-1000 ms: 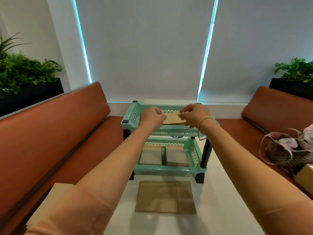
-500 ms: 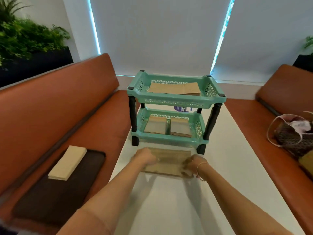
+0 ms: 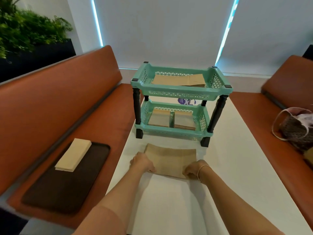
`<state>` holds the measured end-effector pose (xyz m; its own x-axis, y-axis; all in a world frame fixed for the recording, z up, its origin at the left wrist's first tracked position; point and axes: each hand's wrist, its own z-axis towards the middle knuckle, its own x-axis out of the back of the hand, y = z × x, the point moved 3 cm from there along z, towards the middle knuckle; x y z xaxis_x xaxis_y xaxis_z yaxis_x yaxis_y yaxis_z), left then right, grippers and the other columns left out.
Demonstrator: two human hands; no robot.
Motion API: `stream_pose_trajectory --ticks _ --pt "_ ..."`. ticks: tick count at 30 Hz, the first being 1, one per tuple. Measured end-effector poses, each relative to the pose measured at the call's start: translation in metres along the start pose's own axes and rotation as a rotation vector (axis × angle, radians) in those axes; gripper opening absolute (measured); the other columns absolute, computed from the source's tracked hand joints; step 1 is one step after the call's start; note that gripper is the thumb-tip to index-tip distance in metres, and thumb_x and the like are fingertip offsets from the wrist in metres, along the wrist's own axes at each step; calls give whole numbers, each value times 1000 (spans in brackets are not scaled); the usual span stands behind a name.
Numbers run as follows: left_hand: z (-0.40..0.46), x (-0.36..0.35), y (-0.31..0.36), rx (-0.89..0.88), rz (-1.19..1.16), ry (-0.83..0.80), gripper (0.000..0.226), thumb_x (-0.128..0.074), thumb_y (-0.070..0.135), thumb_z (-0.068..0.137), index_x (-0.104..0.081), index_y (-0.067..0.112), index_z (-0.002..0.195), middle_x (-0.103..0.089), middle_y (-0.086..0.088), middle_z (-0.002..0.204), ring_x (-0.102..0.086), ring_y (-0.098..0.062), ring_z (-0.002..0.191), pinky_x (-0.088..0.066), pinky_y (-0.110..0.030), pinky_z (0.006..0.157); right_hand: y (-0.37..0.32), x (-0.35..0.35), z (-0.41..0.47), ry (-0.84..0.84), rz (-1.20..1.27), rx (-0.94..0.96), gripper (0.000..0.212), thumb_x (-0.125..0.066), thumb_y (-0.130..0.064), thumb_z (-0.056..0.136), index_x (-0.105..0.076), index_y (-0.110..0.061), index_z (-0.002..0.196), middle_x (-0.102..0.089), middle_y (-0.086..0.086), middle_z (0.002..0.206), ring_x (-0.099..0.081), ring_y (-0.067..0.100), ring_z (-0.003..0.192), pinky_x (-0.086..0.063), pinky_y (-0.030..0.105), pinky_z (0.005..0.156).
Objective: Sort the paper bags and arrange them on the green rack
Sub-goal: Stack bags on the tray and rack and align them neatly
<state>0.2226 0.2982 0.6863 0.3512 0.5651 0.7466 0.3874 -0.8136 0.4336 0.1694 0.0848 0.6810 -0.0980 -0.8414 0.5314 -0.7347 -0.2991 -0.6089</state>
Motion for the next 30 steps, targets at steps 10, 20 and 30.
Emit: stream_pose_trajectory --ticks 10,20,30 --pt "-5 14 -16 -280 -591 44 63 -87 20 53 -53 17 107 -65 0 105 -61 -17 95 -54 -34 84 12 9 -19 146 70 407 38 -71 -10 74 -64 -11 112 -66 9 109 -60 26 102 -49 36 91" --pt "-15 16 -1 -385 -787 -64 57 -85 5 64 -61 8 115 -67 -7 110 -62 -23 104 -50 -37 94 5 13 -17 177 267 429 36 -74 2 71 -66 -7 105 -66 10 99 -61 31 99 -51 41 89" --pt "-12 24 0 -402 -441 -40 54 -82 13 69 -60 7 119 -64 -8 114 -60 -24 107 -49 -31 91 -25 47 -37 170 180 612 48 -78 0 67 -57 -24 102 -58 -6 89 -56 15 85 -49 21 77"
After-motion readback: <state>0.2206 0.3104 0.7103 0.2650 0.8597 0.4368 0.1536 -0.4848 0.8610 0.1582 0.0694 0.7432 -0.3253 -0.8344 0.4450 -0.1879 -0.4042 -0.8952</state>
